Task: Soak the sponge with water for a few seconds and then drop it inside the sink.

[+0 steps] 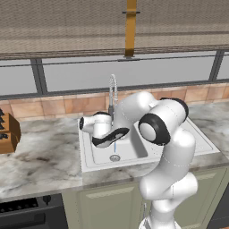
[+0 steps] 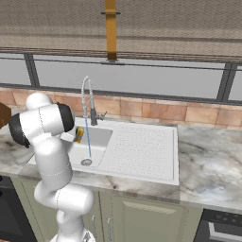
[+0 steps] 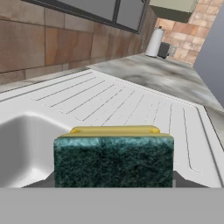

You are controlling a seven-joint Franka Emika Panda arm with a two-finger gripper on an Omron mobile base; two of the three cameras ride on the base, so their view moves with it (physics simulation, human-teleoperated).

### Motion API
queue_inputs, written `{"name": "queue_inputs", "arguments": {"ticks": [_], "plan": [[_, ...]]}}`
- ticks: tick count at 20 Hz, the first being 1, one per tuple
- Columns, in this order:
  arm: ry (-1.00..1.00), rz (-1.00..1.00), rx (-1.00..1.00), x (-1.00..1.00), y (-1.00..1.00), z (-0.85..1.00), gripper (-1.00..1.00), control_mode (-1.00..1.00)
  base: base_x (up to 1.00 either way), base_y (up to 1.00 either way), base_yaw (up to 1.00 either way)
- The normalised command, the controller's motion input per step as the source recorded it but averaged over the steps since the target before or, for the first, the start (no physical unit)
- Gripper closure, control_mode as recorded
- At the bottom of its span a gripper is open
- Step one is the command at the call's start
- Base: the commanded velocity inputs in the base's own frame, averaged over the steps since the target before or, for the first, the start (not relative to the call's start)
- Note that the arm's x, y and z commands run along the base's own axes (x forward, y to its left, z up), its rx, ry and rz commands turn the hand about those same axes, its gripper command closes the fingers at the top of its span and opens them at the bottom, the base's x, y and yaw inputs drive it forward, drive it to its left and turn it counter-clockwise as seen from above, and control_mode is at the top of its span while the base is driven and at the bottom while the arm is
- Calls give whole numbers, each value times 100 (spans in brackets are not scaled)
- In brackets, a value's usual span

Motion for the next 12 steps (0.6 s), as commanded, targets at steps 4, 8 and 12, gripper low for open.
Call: {"name": "queue_inputs", "arguments": {"ticks": [4, 8, 12], "plan": [[0, 0, 0, 12, 0, 0, 100, -100, 0, 0, 0], [0, 0, -2, 11, 0, -2, 100, -100, 0, 0, 0], [0, 0, -1, 15, 0, -7, 100, -100, 0, 0, 0]]}}
